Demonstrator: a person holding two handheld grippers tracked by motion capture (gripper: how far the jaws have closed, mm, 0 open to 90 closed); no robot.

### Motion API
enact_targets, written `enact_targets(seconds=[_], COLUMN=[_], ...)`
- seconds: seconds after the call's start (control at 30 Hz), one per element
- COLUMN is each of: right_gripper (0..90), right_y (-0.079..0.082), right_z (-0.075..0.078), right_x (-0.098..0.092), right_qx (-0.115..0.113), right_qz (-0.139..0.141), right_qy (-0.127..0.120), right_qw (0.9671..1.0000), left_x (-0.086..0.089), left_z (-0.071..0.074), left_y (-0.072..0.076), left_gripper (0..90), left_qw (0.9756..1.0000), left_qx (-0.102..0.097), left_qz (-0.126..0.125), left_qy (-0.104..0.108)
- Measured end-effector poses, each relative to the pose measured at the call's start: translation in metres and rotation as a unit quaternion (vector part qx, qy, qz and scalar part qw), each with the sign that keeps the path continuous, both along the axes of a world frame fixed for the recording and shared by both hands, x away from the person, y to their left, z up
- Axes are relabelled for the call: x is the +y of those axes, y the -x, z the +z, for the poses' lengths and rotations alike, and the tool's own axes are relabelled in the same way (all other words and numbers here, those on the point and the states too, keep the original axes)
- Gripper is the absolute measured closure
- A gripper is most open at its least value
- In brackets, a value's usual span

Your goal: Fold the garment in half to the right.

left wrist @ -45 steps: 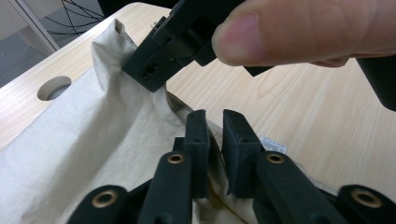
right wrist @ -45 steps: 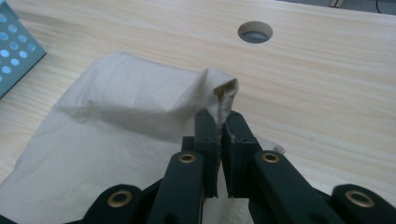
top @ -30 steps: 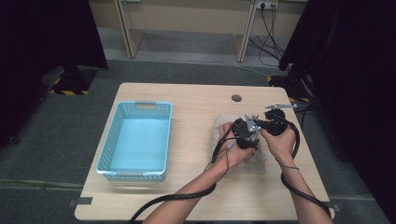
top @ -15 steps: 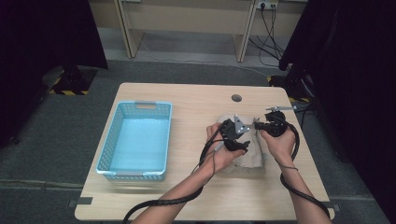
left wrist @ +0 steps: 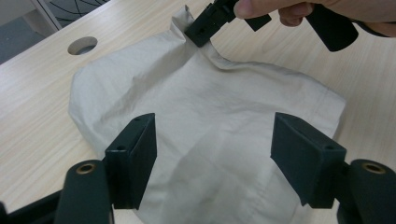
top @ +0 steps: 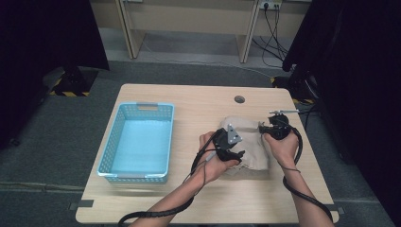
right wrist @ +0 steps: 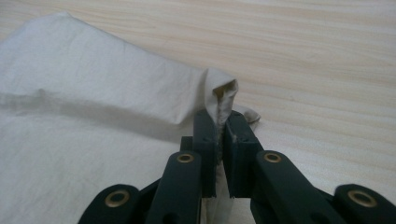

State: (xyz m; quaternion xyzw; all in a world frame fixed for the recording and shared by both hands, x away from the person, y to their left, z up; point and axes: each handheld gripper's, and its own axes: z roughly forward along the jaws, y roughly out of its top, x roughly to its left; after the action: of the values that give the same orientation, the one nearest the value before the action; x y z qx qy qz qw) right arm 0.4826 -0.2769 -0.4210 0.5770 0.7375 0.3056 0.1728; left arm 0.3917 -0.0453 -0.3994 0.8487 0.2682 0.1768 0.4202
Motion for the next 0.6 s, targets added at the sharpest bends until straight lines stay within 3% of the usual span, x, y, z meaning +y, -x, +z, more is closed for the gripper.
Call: enact_targets(seconds=[0.27, 0.47, 0.6], right_gripper=[80.0, 63.7, 53.9], right_y=[-0.004, -0.005, 0.0], right_z=[-0.013, -0.02, -0.013], right_x=[-0.005, -0.01, -0.017], right_qx=[0.01, 0.011, -0.007], right_qz=[-0.01, -0.014, -0.018], right_qy=[0.003, 0.014, 0.012], right_qw=[0.9999, 0.9997, 0.9997], left_x=[0.005, 0.006, 0.008], left_z=[-0.008, -0.015, -0.019], left_y=[0.005, 0.009, 0.011], left_gripper=[26.4, 19.3, 17.9], left_qw=[1.0, 0.9999, 0.9999], left_qx=[0.004, 0.004, 0.003], left_qz=[0.004, 0.009, 0.005], left_qy=[0.004, 0.01, 0.016])
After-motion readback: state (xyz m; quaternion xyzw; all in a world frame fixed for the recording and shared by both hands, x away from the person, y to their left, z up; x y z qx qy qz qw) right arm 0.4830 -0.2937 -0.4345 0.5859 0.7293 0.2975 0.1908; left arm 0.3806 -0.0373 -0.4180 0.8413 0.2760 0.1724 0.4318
